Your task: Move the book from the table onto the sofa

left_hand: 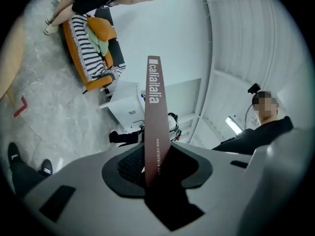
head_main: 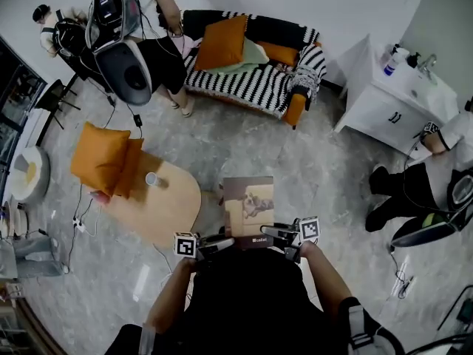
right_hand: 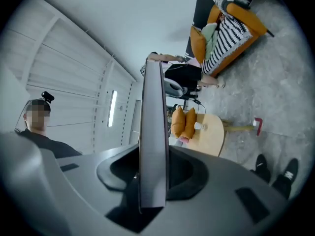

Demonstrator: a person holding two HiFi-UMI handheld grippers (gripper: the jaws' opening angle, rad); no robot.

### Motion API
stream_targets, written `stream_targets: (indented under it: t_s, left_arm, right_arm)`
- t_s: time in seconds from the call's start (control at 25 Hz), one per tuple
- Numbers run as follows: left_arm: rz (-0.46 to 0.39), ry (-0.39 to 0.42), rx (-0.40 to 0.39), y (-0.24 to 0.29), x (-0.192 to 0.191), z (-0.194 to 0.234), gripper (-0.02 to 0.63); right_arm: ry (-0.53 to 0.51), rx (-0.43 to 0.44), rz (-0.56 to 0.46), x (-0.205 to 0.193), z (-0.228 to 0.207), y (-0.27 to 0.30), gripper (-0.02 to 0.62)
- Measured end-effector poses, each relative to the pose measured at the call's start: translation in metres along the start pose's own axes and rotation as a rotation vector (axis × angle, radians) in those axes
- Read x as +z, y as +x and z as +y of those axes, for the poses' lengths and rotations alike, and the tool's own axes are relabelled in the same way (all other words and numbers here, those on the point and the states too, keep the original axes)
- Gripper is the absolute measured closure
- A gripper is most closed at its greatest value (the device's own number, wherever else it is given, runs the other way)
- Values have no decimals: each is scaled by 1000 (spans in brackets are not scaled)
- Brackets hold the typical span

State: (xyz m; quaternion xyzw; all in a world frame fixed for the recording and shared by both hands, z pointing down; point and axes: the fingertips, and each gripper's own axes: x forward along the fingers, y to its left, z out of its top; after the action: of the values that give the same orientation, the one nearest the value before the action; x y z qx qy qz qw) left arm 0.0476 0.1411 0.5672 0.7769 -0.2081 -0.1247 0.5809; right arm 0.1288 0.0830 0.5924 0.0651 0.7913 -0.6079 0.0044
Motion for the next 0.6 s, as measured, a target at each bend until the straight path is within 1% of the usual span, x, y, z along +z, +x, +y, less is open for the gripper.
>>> stream_targets:
  t_s: [0.16,0.36,0.48,0.6]
  left_arm:
    - [61,-9,-19,30,3,5,459]
    - [158,-10,-63,70,19,17,459]
    - [213,-18,-79,82,22,28,459]
    - [234,-45,-104,94,26,38,459]
  right_arm:
    - [-4,-19,-95,8,3,-28,440]
    - [-1,-82,-243,27,-2,-62,440]
    - [2,-122,-289,31,-6,-71,440]
    - [17,-166,-317,37,-14,-81,440]
